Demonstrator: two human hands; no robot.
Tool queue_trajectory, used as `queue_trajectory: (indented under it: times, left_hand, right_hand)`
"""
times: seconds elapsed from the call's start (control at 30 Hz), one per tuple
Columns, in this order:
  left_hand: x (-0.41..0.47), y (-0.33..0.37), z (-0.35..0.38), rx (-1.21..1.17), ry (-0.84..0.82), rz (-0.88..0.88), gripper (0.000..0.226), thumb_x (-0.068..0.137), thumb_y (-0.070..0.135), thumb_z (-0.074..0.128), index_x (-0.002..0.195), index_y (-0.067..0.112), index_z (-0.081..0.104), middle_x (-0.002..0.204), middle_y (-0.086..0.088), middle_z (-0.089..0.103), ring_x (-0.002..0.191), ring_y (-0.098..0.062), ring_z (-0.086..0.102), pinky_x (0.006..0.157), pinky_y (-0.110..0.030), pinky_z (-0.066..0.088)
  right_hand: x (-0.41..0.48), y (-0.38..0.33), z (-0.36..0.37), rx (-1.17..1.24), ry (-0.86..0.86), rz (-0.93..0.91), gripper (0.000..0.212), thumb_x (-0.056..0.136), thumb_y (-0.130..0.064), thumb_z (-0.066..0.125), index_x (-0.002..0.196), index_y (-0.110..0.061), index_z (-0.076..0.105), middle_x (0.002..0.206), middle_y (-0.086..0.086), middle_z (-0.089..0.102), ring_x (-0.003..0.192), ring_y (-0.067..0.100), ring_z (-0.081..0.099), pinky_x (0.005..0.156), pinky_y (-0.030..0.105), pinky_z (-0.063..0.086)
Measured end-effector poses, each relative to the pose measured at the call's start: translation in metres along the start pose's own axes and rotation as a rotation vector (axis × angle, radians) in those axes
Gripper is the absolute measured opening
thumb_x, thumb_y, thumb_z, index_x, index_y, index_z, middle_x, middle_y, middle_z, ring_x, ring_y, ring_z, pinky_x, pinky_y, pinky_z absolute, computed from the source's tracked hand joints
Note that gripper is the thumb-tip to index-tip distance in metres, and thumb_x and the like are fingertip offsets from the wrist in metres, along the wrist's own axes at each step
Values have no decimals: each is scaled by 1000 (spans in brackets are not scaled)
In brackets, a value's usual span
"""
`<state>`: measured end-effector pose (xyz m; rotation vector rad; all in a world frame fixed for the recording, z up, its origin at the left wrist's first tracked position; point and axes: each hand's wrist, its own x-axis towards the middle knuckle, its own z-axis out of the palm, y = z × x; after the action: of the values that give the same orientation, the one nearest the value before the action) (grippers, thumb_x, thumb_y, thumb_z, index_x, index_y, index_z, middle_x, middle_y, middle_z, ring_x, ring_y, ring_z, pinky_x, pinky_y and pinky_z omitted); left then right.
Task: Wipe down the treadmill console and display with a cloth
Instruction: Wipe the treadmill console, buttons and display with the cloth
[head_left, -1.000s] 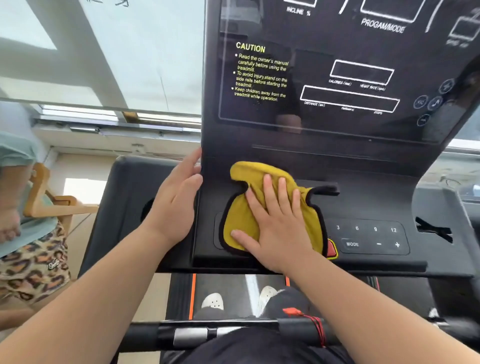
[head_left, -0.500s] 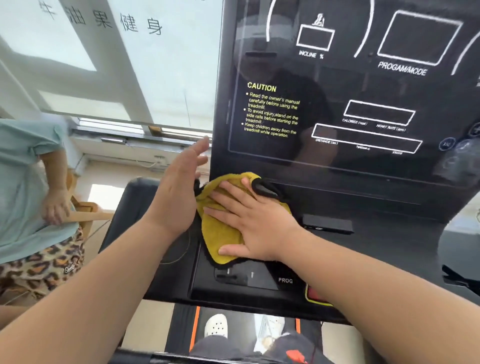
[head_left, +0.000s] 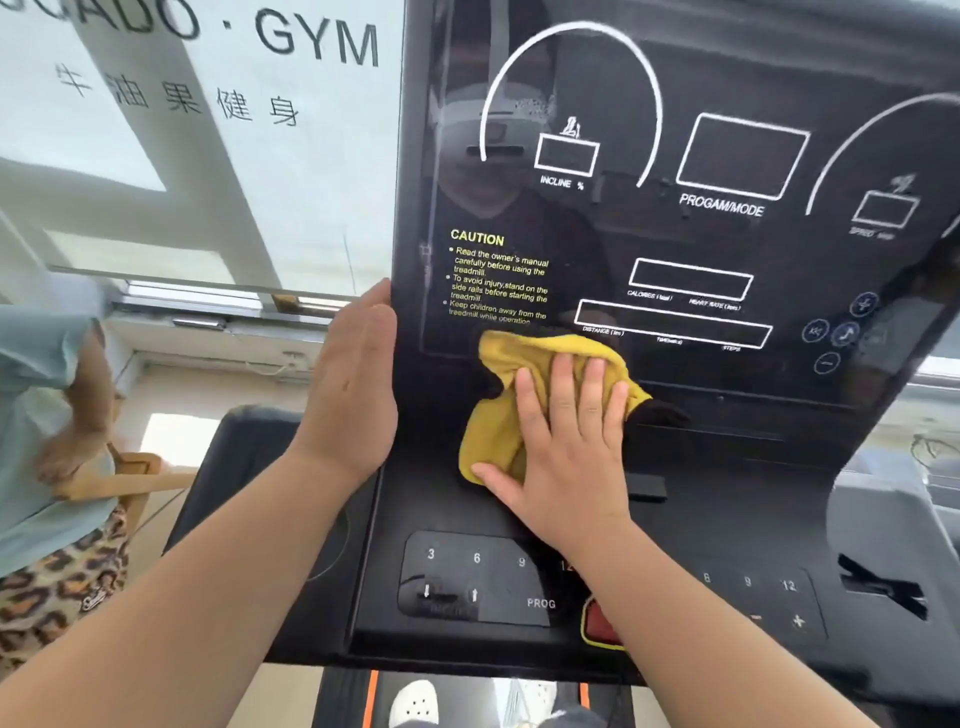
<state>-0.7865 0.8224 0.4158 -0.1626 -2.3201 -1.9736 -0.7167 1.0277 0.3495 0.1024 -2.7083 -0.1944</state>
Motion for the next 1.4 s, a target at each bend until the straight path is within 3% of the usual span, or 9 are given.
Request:
queue_trajectory:
  times: [0.17, 0.37, 0.6, 0.77, 0.93, 1.0, 1.07, 1.23, 1.4]
  left_hand:
    - [6, 1, 3, -14, 25, -17, 93, 77, 95, 25, 146, 36, 47, 147, 8, 52, 140, -16, 45, 116, -53, 36]
    - [6, 1, -1, -20, -32, 2, 88, 81, 92, 24, 150, 40, 40, 151, 10, 49, 143, -16, 42, 117, -52, 35]
    - [6, -2, -1, -42, -24, 5, 84, 83, 90, 24, 150, 41, 41, 150, 7, 50, 142, -17, 43, 117, -54, 35]
    - [3, -4, 3, -4, 18, 38, 83, 87, 87, 23, 152, 37, 40, 150, 5, 49, 141, -18, 45, 115, -55, 36]
    - [1, -14, 3, 59, -3, 72, 78, 92, 81, 18, 155, 36, 34, 153, 8, 45, 145, -19, 39, 116, -57, 33]
    - [1, -15, 1, 57, -13, 66, 79, 91, 83, 17, 155, 38, 34, 153, 9, 44, 145, -19, 38, 117, -57, 32]
    - [1, -15, -1, 42, -27, 64, 83, 89, 85, 17, 155, 38, 34, 155, 8, 43, 146, -18, 37, 117, -57, 31]
    - [1, -16, -2, 32, -34, 52, 89, 85, 89, 16, 156, 36, 33, 154, 10, 43, 145, -15, 38, 117, -56, 32]
    - [1, -13, -5, 17, -50, 63, 86, 87, 87, 17, 155, 37, 35, 152, 12, 44, 144, -14, 39, 117, -54, 32]
  right_hand:
    - [25, 13, -10, 44, 38, 181, 136, 66, -96, 54, 163, -13, 7, 162, 39, 12, 149, 63, 3, 118, 75, -3]
    - [86, 14, -37, 54, 115, 185, 114, 80, -93, 37, 165, -22, 9, 166, 35, 7, 149, 63, 2, 116, 77, -3]
    - [110, 9, -49, -33, 110, 12, 99, 90, -84, 37, 165, -24, 14, 170, 21, 11, 152, 57, 5, 118, 74, -5]
    - [71, -6, -35, -9, 53, -230, 88, 92, -76, 45, 164, -33, 17, 171, 7, 20, 156, 44, 4, 122, 65, -11]
    - [-7, -22, -12, 99, -112, -137, 80, 94, -72, 48, 161, -32, 30, 164, 5, 29, 153, 42, 14, 124, 65, -5]
    - [-33, -19, -6, 84, -174, -114, 74, 92, -71, 50, 153, -30, 44, 152, 5, 44, 145, 43, 27, 123, 67, 5]
    - [-43, -12, -4, 59, -185, -110, 67, 91, -70, 54, 144, -29, 54, 140, 4, 55, 137, 41, 35, 122, 67, 6]
    - [-2, 3, -13, 2, -121, -117, 65, 94, -70, 48, 154, -51, 34, 154, 7, 34, 145, 47, 23, 121, 68, -9]
    - [28, 5, -19, 63, -14, -193, 86, 92, -72, 46, 163, -33, 17, 164, 12, 29, 152, 49, 12, 121, 70, -8]
